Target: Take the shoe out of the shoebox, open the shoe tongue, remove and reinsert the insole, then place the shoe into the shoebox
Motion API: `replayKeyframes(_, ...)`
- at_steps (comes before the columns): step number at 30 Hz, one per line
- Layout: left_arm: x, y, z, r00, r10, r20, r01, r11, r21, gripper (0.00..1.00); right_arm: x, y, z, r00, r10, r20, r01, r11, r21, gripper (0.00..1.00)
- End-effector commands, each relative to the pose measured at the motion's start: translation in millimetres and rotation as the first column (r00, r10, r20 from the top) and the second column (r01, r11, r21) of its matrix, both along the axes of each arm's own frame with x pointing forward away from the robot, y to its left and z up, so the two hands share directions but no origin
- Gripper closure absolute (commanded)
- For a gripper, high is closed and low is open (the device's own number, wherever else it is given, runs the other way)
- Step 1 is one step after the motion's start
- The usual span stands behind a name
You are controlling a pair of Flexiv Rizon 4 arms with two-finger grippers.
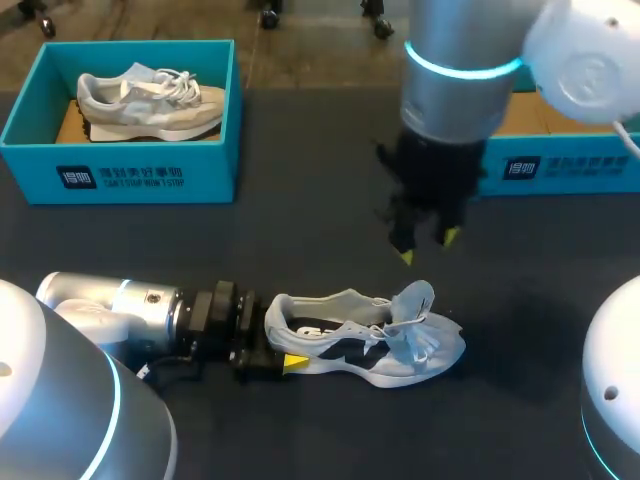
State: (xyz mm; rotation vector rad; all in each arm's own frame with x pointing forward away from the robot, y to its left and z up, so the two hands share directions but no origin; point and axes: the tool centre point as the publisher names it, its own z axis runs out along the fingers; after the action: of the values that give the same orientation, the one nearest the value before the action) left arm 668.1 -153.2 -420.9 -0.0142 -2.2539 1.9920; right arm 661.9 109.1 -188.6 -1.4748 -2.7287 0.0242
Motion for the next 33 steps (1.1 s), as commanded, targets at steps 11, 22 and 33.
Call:
replayKeyframes(11,-1.6,-0.8,-1.5,1.000,0.002,0.000,-0.002,1.000,0.000,1.00,13.7,70.0,5.7,0.915,0.400,0.048,-0.373,0.886,-0.275,1.00)
replayKeyframes(22,-1.6,-0.8,-1.5,1.000,0.002,0.000,-0.002,1.000,0.000,1.00,12.7,80.1,-10.2,0.796,0.599,0.084,-0.592,0.800,-0.100,1.00)
replayKeyframes(33,-1.6,-0.8,-1.5,1.000,0.002,0.000,-0.002,1.000,0.000,1.00,7.3,110.0,-45.8,0.650,0.758,0.047,-0.751,0.651,-0.111,1.00)
